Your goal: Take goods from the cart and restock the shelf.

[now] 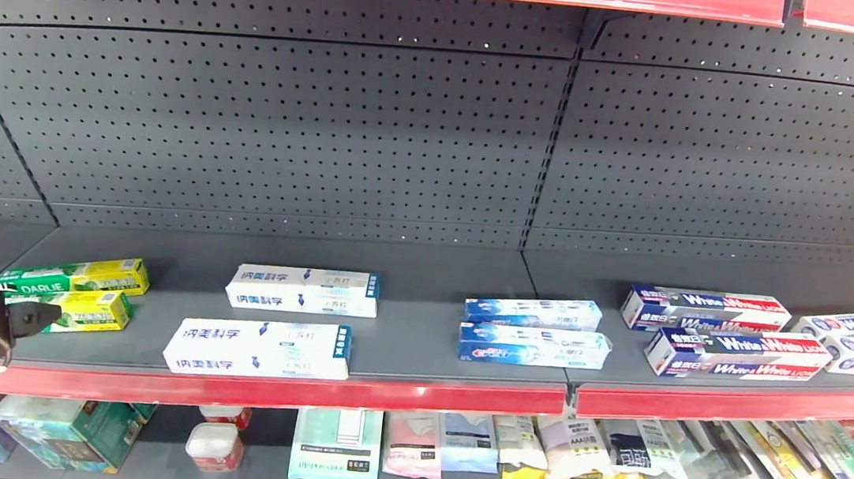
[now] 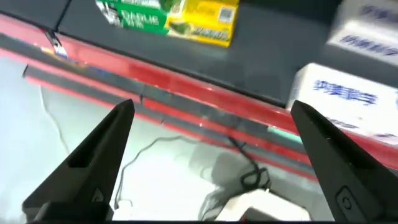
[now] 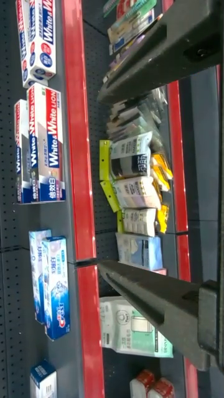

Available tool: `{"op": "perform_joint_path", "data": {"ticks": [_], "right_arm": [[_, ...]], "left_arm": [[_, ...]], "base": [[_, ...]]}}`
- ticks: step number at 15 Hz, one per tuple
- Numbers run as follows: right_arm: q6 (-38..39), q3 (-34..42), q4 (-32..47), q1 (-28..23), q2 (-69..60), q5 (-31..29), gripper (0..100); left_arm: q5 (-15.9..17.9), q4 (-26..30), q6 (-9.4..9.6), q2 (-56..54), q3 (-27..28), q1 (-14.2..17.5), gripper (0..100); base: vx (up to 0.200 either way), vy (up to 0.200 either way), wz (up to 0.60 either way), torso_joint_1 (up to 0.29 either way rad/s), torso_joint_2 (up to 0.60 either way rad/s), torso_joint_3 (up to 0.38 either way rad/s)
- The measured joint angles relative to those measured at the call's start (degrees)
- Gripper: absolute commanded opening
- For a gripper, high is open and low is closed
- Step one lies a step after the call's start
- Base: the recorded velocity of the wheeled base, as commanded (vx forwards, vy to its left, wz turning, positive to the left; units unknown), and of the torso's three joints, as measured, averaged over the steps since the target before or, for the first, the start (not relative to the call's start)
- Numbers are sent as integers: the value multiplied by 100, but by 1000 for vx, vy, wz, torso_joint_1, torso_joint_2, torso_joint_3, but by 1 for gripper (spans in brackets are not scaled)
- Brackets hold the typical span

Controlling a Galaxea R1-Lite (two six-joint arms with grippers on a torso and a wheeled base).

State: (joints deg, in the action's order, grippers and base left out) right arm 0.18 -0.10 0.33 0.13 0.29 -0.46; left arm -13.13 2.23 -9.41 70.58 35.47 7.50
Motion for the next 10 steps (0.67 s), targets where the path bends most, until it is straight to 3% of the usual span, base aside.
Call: {"op": "perform_joint_path", "data": {"ticks": [2,5,6,10], "right_arm": [[0,0,0,7,0,2,100],[0,0,0,0,0,2,100],[-2,0,0,0,0,2,100],[0,0,2,0,0,2,100]], "left_arm": [[22,-12,96,592,83,145,100],[27,-27,510,1161,138,204,100],[24,-71,567,1353,154,221,100],[38,-835,572,1944,126,219,100]], "base": [[0,0,0,0,0,0],[0,0,0,0,0,0],[0,0,0,0,0,0],[0,0,0,0,0,0]]}}
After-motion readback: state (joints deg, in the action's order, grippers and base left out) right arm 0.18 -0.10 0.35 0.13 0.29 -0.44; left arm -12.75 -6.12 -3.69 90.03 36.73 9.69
